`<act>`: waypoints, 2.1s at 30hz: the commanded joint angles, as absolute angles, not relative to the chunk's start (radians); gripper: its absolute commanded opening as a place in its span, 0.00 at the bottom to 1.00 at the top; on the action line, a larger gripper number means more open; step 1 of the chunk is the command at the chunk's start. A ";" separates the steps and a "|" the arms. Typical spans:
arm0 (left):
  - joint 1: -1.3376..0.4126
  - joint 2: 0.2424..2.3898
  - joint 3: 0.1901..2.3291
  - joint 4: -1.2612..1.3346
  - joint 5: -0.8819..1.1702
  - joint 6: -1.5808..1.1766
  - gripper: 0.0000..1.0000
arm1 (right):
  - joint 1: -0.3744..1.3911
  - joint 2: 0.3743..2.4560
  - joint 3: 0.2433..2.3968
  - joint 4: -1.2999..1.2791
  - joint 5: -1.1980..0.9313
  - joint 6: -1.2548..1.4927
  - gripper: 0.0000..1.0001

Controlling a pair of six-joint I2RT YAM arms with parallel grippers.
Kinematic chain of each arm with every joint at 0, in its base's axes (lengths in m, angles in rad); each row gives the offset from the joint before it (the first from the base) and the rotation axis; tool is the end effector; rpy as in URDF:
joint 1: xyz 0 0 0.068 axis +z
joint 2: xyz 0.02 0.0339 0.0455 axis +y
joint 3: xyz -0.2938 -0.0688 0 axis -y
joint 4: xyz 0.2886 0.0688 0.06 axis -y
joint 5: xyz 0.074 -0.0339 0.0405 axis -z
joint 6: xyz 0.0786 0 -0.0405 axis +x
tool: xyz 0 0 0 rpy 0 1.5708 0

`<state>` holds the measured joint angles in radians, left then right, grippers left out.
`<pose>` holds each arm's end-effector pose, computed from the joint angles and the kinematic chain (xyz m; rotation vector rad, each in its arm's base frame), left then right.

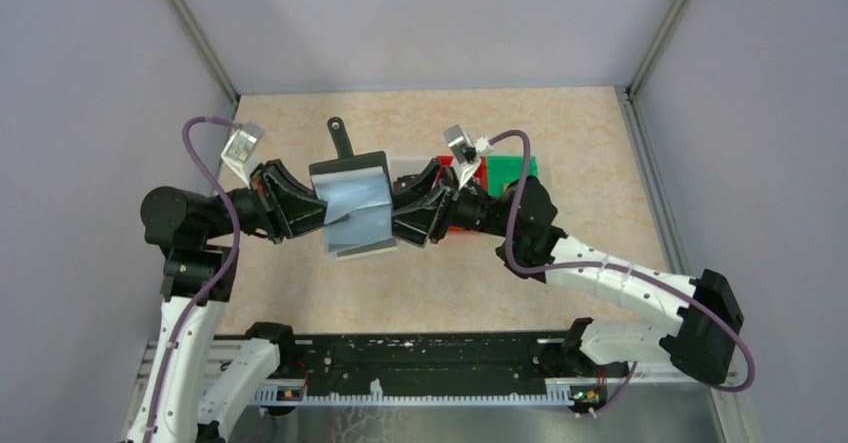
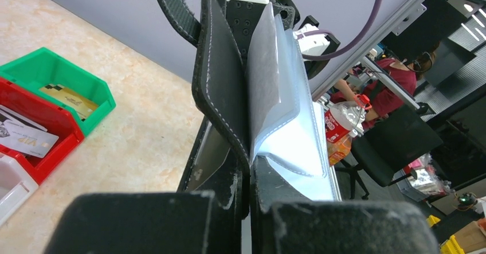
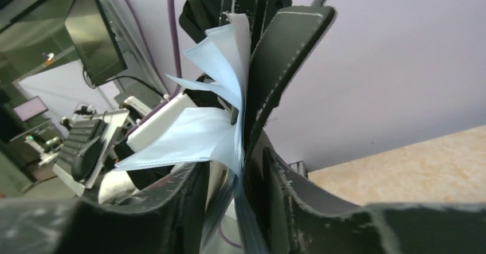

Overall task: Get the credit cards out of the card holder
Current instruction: Remove the credit card from the card holder.

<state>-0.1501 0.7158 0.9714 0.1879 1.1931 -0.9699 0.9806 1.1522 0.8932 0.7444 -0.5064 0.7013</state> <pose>0.1427 -0.0955 0.4815 0.6463 1.4816 -1.5592 0.1471 0.2881 0.4326 -0.6953 1.1471 1.7360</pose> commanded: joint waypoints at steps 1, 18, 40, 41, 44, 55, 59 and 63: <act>-0.150 0.707 0.980 0.173 1.164 -0.950 0.00 | 1.002 1.192 0.962 0.883 -0.558 0.764 0.31; -0.150 0.688 1.022 0.127 1.227 -0.774 0.99 | 1.002 1.164 0.944 0.716 -0.356 0.915 0.00; -0.150 0.549 1.008 -0.175 1.044 0.138 0.65 | 1.043 1.230 1.223 0.096 -0.300 0.950 0.00; -0.150 0.549 1.009 -0.186 1.055 0.145 0.64 | 1.045 1.228 1.223 0.103 -0.305 0.948 0.00; -0.150 0.560 1.017 -0.235 1.074 0.157 0.59 | 1.049 1.225 1.220 0.142 -0.336 0.936 0.00; -0.150 0.638 1.093 -0.245 1.121 -0.067 0.14 | 1.052 1.169 1.142 0.296 -0.491 0.834 0.00; -0.150 0.703 1.119 -0.185 1.260 -0.302 0.08 | 1.051 1.113 1.052 0.386 -0.513 0.764 0.00; -0.150 0.748 1.073 0.006 1.340 -0.625 0.06 | 1.051 1.069 1.004 0.437 -0.517 0.701 0.21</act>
<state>-0.1513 0.7094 1.0950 -0.1856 1.2366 -0.2749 1.0416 1.1484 1.0183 0.2707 -0.4618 0.7815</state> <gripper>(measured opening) 0.119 0.241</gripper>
